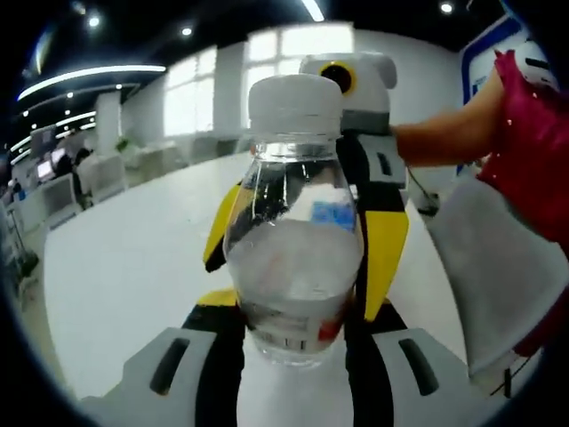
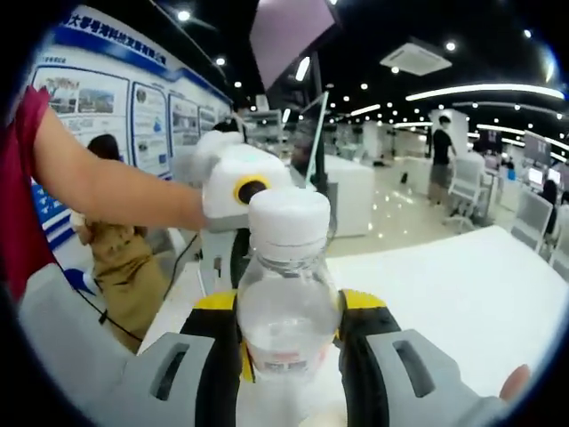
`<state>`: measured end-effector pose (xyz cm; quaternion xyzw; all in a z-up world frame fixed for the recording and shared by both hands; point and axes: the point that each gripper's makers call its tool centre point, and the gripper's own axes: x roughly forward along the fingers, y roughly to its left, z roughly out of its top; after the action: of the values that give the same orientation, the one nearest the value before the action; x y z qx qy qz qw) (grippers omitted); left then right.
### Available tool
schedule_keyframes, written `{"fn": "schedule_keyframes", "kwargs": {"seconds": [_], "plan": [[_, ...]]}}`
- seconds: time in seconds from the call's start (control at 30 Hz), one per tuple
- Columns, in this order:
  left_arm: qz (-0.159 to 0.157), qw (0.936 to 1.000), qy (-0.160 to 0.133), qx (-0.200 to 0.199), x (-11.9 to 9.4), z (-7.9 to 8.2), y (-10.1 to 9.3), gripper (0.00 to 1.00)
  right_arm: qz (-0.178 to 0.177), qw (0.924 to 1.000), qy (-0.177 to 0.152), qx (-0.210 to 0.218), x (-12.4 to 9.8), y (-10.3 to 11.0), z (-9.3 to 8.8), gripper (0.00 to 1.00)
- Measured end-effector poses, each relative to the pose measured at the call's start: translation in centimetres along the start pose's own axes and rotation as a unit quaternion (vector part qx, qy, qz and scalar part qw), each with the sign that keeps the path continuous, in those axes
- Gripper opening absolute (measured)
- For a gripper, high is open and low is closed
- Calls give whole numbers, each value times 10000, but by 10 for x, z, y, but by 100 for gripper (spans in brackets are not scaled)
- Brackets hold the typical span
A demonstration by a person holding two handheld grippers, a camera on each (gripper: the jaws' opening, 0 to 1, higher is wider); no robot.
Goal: Arrange the tabletop items into an orderly group along one side of the table until the central work area is clear of visible clutter.
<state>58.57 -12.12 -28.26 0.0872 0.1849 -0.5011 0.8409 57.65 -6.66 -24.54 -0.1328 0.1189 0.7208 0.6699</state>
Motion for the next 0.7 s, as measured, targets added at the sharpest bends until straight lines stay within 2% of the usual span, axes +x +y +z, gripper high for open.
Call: {"fn": "schedule_keyframes", "kwargs": {"seconds": [0.5,0.7], "plan": [[-140,9992,377,3,20,-39,13,40,-81,9992,307,238,13,-11,-39,41],[-178,9985,500,102,24,-46,18,40,-149,9988,374,277,15,-14,-46,41]]}}
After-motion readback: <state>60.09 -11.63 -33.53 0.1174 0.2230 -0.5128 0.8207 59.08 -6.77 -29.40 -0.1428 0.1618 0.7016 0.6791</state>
